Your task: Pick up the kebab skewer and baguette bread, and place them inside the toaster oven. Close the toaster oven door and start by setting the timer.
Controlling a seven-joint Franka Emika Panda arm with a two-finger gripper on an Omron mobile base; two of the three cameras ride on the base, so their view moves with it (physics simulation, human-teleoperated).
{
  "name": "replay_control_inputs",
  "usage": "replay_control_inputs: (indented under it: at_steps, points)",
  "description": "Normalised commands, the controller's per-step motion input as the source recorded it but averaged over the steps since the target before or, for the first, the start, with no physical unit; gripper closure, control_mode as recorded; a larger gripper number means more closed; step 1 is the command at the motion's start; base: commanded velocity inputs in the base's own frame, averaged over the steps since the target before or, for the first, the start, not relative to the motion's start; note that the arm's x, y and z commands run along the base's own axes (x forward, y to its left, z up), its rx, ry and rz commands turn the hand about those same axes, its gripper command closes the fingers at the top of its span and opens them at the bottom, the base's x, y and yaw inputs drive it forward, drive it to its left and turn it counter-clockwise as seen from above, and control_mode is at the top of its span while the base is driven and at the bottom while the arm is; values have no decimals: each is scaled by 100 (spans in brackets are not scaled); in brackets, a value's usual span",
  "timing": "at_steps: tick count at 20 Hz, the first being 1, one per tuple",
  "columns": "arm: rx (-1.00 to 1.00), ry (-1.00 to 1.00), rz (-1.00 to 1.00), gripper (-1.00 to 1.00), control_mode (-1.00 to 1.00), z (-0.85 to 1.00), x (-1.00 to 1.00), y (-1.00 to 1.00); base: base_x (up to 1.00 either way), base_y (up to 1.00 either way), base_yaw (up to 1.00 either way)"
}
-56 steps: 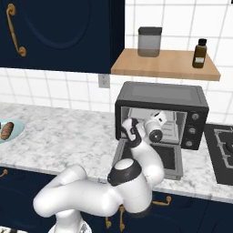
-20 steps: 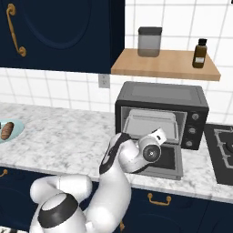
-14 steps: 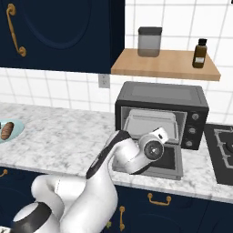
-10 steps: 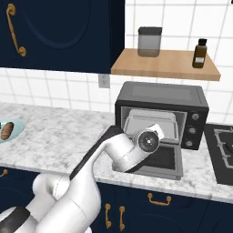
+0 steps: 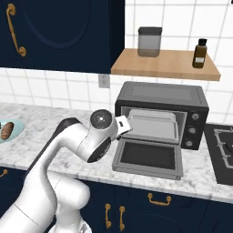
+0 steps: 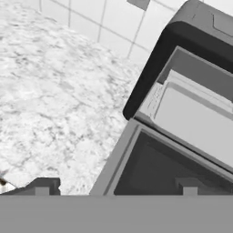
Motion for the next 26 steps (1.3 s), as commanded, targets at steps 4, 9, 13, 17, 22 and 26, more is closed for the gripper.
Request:
replay_control_inputs:
  at_steps: [4, 9, 13, 17, 22, 26]
  points:
    - [0, 3, -25, -100, -100, 0, -41, 100, 0, 0, 0]
    - [0, 15, -22, -100, -100, 6, -12, 100, 0, 0, 0]
    - [4, 18, -10, -100, -100, 10, 0, 100, 0, 0, 0]
    - [10, 10, -14, -100, -100, 0, 0, 100, 0, 0, 0]
    - [12, 1, -3, -100, -100, 0, 0, 100, 0, 0, 0]
    - [10, 3, 0, -100, -100, 0, 0, 100, 0, 0, 0]
